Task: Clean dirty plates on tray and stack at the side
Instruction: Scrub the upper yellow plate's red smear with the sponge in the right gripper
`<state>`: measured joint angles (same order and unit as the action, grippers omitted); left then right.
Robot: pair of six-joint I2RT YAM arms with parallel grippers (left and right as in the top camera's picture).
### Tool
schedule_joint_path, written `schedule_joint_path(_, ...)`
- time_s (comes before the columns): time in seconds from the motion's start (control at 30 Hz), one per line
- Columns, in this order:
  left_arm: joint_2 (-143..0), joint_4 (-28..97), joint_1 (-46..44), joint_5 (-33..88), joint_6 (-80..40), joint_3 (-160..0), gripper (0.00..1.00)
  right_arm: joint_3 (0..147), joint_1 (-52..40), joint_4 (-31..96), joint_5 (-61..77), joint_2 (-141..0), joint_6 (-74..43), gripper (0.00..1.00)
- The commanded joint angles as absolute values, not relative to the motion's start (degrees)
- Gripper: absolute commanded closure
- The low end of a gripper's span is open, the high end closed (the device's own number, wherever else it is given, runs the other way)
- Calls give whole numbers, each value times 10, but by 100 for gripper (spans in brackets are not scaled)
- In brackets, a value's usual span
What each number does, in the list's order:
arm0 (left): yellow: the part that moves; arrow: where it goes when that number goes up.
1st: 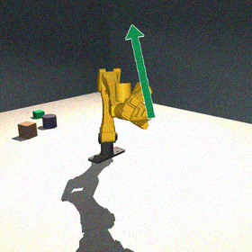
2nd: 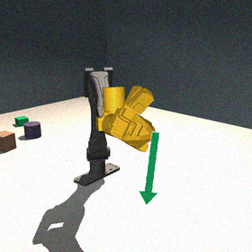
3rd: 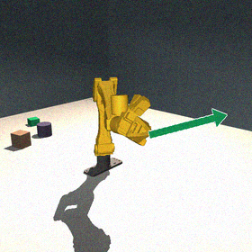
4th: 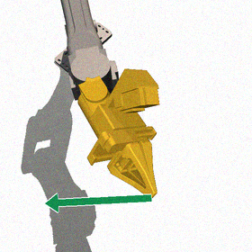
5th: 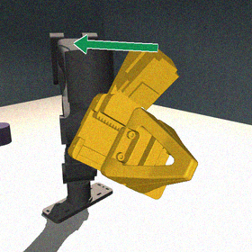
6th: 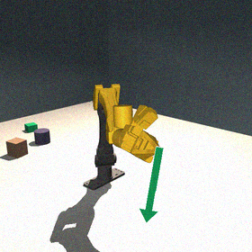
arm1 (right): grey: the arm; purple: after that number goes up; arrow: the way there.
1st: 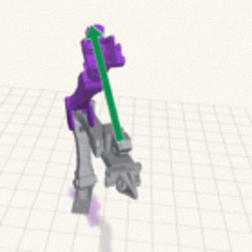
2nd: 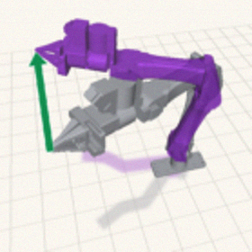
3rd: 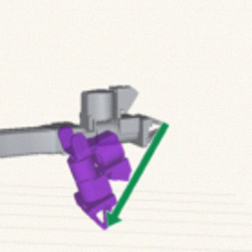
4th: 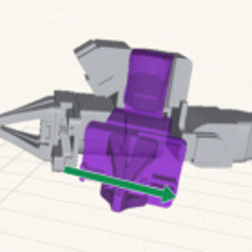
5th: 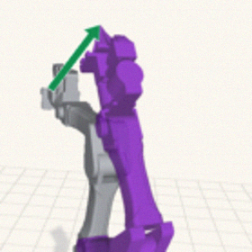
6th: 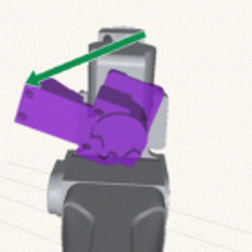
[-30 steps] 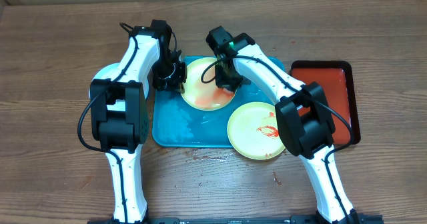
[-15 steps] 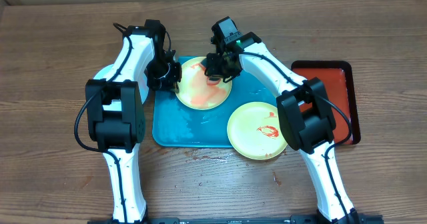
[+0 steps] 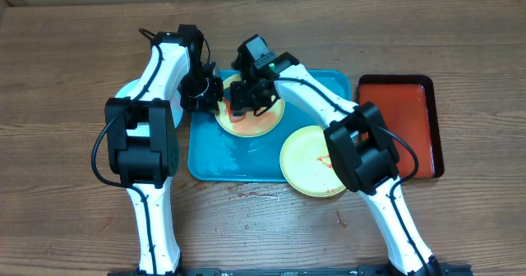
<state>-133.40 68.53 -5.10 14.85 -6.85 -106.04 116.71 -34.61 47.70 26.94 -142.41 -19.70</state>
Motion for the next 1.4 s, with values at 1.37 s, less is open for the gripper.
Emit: schedule_joint_path(1.37, -1348, 681, -56, 145, -42, -1050, 96, 1151, -360, 504, 225, -1451, -140, 96)
